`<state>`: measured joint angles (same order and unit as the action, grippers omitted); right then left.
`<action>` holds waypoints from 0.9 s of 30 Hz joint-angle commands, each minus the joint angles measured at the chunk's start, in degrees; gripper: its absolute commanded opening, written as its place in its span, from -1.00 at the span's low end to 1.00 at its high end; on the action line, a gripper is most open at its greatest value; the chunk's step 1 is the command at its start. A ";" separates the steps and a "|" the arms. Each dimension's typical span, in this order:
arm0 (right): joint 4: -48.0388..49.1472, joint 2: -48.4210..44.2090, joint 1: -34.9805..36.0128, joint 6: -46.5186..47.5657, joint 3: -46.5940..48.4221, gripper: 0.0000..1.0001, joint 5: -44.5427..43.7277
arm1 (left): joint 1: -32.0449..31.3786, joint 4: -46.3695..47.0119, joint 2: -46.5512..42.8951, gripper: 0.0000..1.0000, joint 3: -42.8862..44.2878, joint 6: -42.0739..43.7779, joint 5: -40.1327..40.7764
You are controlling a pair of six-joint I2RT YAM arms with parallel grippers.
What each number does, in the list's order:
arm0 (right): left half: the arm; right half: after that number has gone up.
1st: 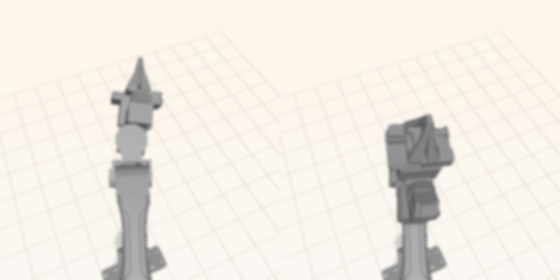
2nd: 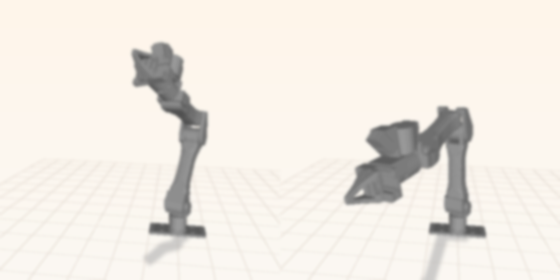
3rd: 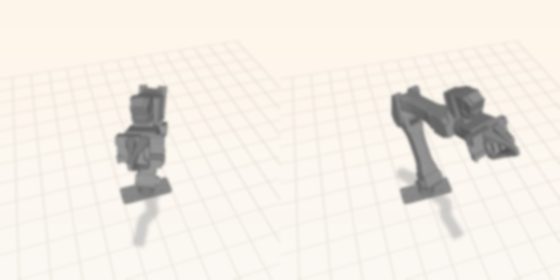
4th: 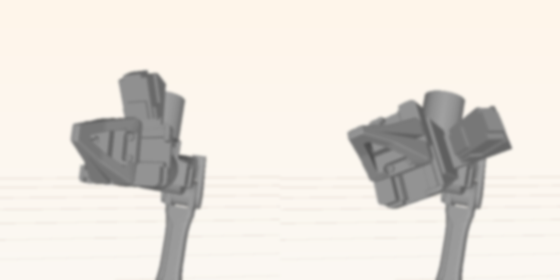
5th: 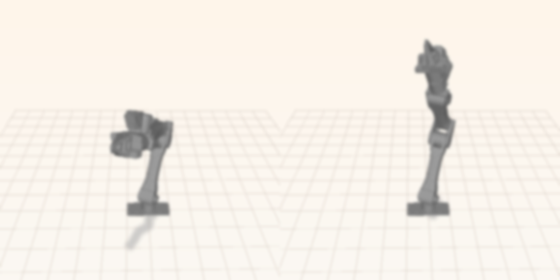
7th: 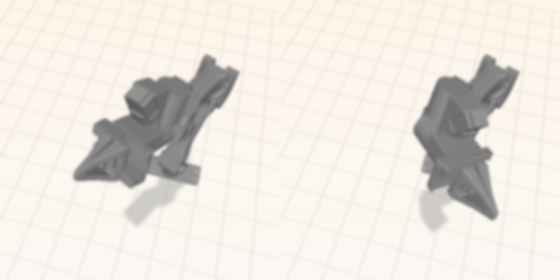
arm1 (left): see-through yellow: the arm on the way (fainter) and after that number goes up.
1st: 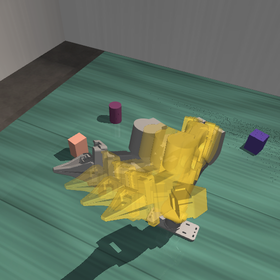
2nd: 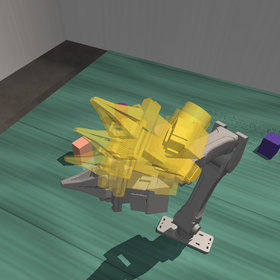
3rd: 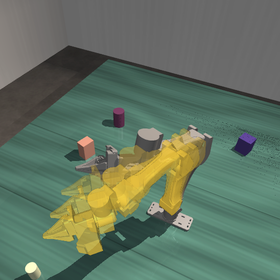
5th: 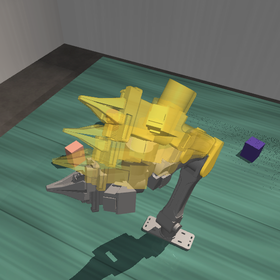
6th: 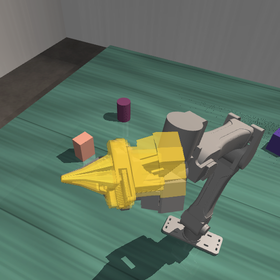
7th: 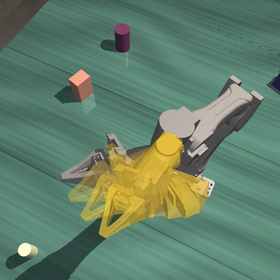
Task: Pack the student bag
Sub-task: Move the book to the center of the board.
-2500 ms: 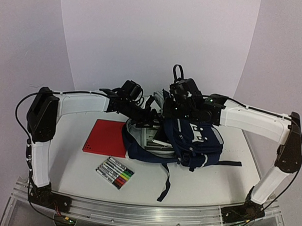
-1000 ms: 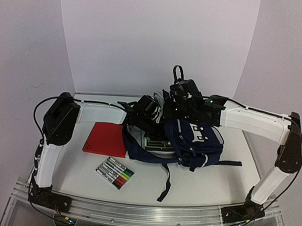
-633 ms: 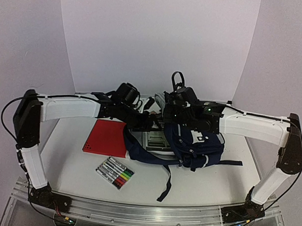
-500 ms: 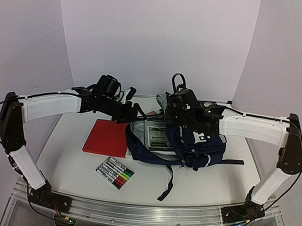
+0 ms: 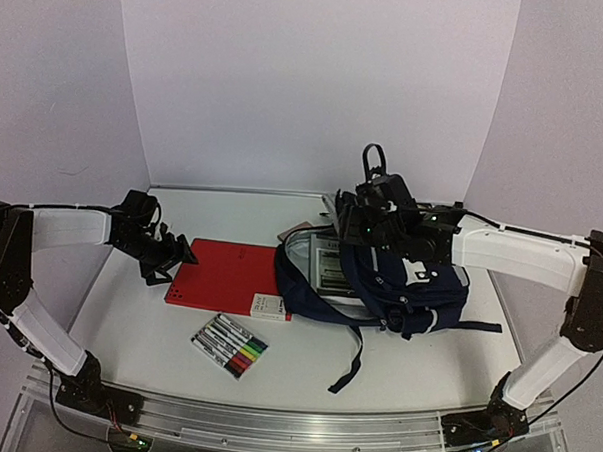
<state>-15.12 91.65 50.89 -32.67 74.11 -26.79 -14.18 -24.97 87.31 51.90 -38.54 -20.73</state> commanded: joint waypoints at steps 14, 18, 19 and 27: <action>12.18 3.55 13.02 -11.99 -4.12 0.52 24.45 | 5.35 7.35 -3.75 0.80 -10.59 -3.42 3.26; 14.15 9.65 13.05 -15.28 -3.51 0.49 26.35 | 5.31 10.36 -2.41 0.78 -11.14 -3.12 0.68; 14.15 11.00 13.05 -15.82 -3.20 0.48 26.32 | 5.34 11.14 -2.08 0.76 -11.31 -3.15 -0.10; 13.24 19.05 13.03 -19.49 -1.71 0.45 24.62 | 5.34 11.66 0.61 0.65 -10.15 -1.52 -2.85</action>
<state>-3.32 108.29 63.81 -49.02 70.60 -0.37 -8.99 -15.24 86.98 41.01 -41.71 -21.88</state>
